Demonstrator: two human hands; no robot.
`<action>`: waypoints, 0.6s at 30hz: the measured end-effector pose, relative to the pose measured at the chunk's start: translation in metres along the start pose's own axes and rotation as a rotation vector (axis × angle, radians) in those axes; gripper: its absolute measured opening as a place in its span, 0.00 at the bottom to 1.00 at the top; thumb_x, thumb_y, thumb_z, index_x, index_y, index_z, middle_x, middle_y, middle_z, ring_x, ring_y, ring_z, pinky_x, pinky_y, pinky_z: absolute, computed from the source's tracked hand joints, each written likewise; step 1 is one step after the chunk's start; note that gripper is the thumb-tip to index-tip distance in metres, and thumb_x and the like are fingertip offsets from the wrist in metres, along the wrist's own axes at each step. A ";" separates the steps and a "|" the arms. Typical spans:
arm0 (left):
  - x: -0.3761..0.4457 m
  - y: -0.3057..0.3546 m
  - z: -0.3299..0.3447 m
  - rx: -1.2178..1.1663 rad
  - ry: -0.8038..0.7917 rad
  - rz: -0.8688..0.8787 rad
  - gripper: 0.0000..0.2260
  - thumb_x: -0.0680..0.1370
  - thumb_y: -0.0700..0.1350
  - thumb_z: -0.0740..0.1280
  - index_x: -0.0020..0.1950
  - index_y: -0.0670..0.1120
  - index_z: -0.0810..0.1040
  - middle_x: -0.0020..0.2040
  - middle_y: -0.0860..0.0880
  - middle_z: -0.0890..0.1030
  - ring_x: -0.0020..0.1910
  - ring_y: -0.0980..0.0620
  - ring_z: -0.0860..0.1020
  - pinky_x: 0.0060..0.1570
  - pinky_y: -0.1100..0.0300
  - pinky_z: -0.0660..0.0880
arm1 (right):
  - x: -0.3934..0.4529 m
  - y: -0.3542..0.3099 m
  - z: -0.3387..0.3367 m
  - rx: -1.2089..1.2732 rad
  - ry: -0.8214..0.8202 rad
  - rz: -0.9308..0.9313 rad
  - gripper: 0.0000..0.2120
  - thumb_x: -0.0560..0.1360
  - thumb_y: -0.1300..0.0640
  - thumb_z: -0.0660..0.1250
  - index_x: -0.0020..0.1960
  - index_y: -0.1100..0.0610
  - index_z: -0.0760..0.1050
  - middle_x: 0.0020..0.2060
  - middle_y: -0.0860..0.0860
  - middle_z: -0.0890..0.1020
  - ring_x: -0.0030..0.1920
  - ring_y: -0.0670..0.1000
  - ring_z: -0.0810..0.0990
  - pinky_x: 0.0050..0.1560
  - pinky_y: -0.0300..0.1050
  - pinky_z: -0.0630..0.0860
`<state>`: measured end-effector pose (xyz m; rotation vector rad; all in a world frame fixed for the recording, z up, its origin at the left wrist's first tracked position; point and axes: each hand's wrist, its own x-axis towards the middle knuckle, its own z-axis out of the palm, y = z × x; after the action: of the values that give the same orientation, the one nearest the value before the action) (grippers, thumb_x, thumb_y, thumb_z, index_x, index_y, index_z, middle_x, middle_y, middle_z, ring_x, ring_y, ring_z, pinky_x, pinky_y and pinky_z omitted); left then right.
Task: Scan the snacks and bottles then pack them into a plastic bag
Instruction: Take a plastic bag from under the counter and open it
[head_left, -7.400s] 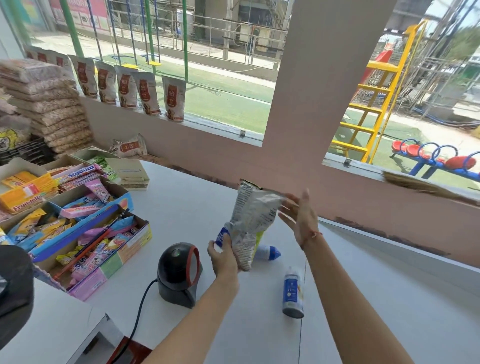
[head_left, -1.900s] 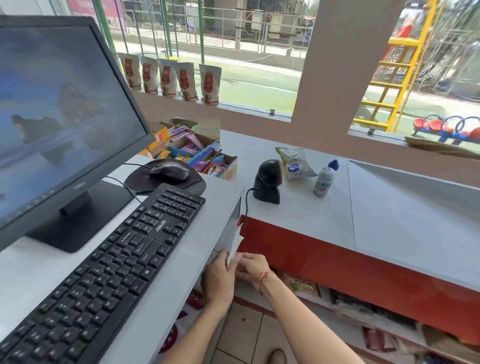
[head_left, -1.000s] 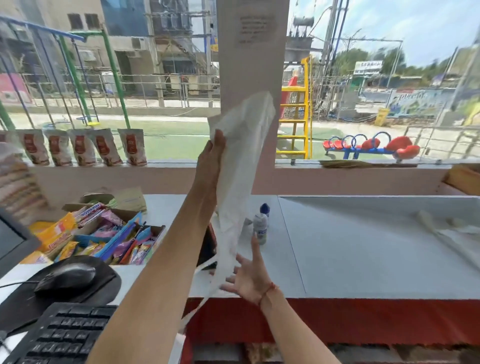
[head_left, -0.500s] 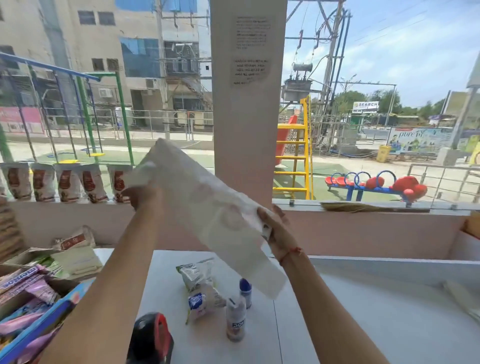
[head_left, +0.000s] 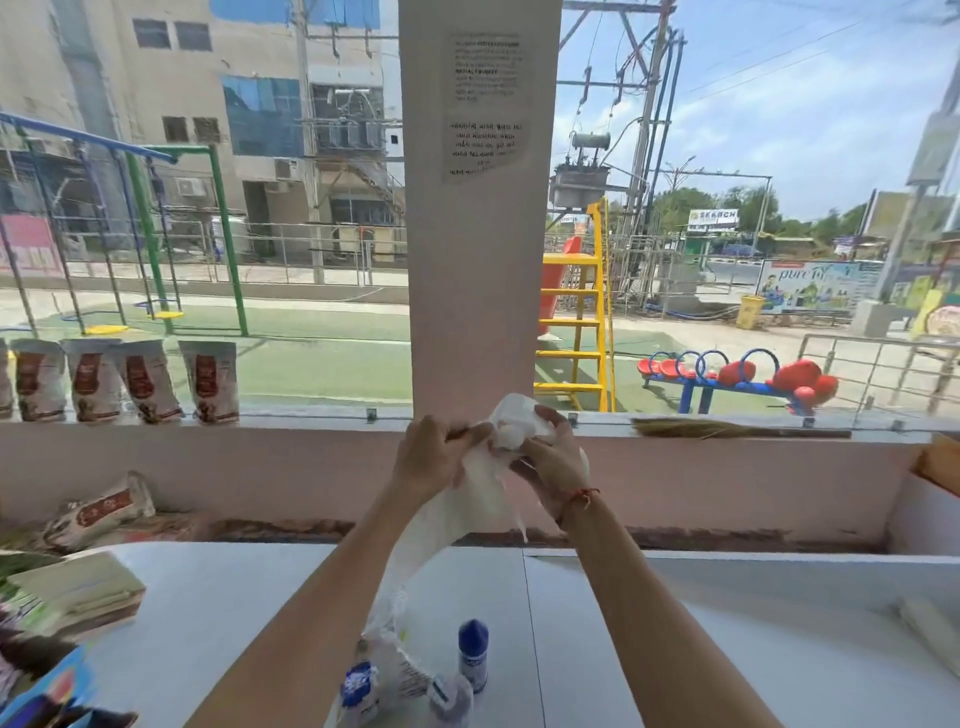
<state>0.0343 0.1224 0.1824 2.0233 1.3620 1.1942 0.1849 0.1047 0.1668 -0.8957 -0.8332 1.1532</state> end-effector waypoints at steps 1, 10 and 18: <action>0.006 -0.003 0.000 -0.050 0.006 -0.012 0.17 0.76 0.55 0.67 0.43 0.42 0.86 0.34 0.42 0.84 0.31 0.51 0.76 0.37 0.54 0.74 | 0.003 -0.003 -0.004 -0.015 -0.015 0.005 0.29 0.69 0.70 0.72 0.65 0.56 0.64 0.49 0.57 0.79 0.45 0.54 0.81 0.41 0.44 0.83; 0.036 -0.057 -0.027 -0.100 0.308 -0.364 0.18 0.78 0.53 0.63 0.57 0.41 0.83 0.53 0.39 0.84 0.51 0.38 0.81 0.54 0.45 0.79 | 0.033 -0.037 -0.058 -0.078 0.315 -0.063 0.29 0.66 0.68 0.75 0.64 0.60 0.69 0.52 0.58 0.77 0.47 0.58 0.81 0.43 0.49 0.83; 0.041 -0.008 0.014 0.205 -0.054 0.184 0.31 0.68 0.55 0.75 0.68 0.46 0.73 0.63 0.46 0.80 0.58 0.47 0.79 0.56 0.56 0.73 | 0.048 -0.026 -0.022 -0.522 0.040 -0.254 0.07 0.70 0.61 0.74 0.48 0.60 0.84 0.36 0.54 0.83 0.36 0.51 0.81 0.44 0.48 0.82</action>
<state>0.0480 0.1638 0.1859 2.3507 1.3427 1.1037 0.2246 0.1442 0.1851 -1.1915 -1.2059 0.7009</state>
